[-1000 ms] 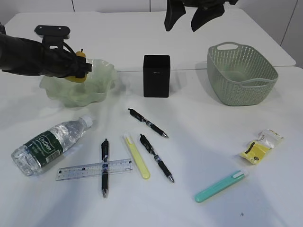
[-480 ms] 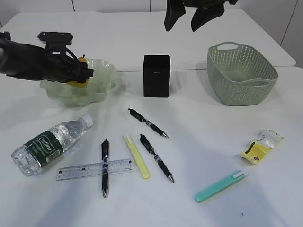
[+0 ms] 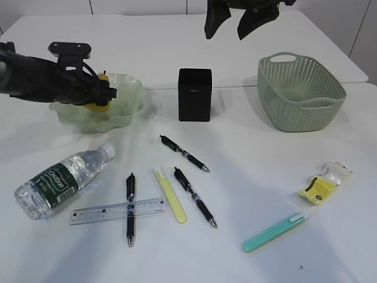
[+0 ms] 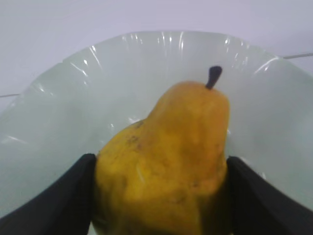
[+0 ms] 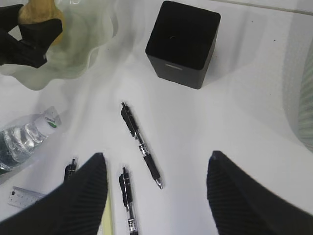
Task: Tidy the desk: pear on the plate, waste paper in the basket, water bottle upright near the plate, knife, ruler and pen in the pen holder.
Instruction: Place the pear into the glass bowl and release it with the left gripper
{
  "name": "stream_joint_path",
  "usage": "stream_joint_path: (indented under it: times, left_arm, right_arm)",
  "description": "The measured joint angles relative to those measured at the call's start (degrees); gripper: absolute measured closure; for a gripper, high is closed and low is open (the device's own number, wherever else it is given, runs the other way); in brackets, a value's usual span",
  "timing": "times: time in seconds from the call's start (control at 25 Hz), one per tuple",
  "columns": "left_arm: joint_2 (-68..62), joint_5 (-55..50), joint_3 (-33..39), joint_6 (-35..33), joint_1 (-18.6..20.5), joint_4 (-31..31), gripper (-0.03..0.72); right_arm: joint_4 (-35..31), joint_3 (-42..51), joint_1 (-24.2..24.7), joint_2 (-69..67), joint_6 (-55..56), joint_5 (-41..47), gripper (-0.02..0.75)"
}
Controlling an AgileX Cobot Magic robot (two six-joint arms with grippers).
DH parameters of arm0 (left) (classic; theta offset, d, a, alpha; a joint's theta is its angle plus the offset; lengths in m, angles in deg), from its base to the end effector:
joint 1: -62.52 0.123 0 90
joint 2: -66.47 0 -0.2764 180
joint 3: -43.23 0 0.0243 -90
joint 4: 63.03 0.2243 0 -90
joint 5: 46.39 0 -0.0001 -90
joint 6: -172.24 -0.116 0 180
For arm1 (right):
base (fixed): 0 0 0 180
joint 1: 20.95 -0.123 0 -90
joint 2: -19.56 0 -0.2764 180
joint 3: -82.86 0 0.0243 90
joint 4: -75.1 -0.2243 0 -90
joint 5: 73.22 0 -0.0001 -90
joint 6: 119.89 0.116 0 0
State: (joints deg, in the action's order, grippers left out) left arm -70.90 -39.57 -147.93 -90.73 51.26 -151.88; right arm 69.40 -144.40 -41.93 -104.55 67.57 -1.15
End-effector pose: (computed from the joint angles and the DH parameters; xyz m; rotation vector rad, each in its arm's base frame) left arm 0.4850 -0.0826 0.1295 0.0367 2.1952 -0.0370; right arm 0.3953 0.1633 0.3277 -0.3032 2.6062 0.3105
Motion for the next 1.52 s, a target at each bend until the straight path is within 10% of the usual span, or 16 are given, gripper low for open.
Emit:
stream_joint_path:
  times: [1.52]
  left_arm:
    - [-2.35, 0.00, -1.18, 0.00, 0.00, 0.57, 0.164]
  right_arm:
    - [1.43, 0.00, 0.00, 0.00, 0.00, 0.00, 0.236]
